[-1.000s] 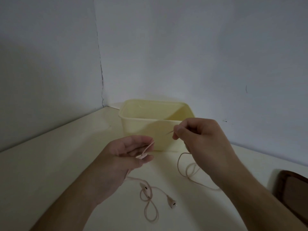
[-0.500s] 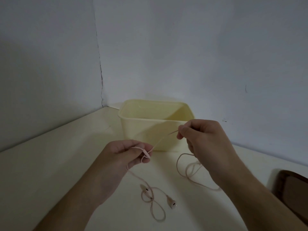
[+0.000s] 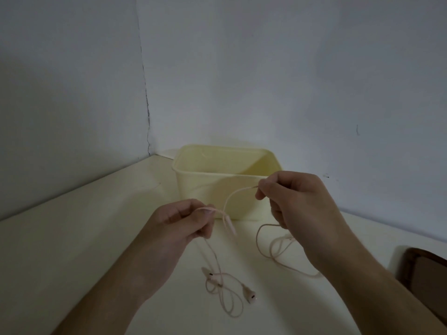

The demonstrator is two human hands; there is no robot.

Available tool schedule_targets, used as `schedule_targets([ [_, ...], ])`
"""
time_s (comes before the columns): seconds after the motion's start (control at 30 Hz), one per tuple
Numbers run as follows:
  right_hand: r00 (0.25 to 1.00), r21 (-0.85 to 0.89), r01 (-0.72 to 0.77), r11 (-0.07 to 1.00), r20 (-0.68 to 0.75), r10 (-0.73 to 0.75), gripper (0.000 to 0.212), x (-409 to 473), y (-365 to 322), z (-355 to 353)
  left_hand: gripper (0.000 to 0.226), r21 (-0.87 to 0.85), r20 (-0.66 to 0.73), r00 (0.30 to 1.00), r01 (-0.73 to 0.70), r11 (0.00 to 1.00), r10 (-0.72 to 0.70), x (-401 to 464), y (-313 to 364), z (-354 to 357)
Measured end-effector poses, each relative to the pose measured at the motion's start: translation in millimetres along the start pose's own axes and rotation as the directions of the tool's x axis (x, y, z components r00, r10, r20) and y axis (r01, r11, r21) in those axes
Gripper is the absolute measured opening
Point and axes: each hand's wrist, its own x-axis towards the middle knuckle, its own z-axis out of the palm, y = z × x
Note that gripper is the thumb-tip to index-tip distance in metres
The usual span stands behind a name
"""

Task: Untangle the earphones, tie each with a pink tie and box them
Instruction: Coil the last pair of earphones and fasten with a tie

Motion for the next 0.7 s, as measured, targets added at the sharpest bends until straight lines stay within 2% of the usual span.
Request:
schedule_targets([
  [0.13, 0.984, 0.011, -0.041, 0.999, -0.171, 0.042, 0.039, 7, 2, -13, 0.039, -0.115, -0.025, 0.999, 0.037, 0.993, -0.04, -1, 5, 0],
  [0.27, 0.951, -0.112, -0.047, 0.993, -0.309, 0.011, 0.048, 15, 3, -29, 0.04, -0.28, -0.125, 0.987, 0.058, 0.958, -0.096, 2, 11, -5],
  [0.37, 0.92, -0.187, -0.067, 0.98, -0.392, -0.012, 0.047, 18, 2, -39, 0.036, -0.288, -0.193, 0.978, 0.02, 0.957, -0.078, 3, 11, -7],
  [0.47, 0.888, -0.354, -0.104, 0.929, -0.453, -0.073, 0.043, 19, 4, -52, 0.031, -0.296, -0.233, 0.971, -0.021, 0.955, -0.051, 2, 11, -8],
  [0.57, 0.881, -0.493, -0.167, 0.854, -0.463, -0.095, 0.044, 20, 7, -63, 0.03, -0.271, -0.229, 0.973, -0.04, 0.962, -0.025, 3, 8, -10],
  [0.63, 0.908, -0.562, -0.233, 0.794, -0.417, -0.029, 0.039, 20, 6, -64, 0.029, -0.195, -0.201, 0.979, -0.066, 0.978, 0.026, 2, 6, -9],
  [0.7, 0.948, -0.674, -0.267, 0.689, -0.314, 0.061, 0.027, 18, 2, -59, 0.025, -0.078, -0.167, 0.982, -0.101, 0.992, 0.086, 1, 3, -7],
])
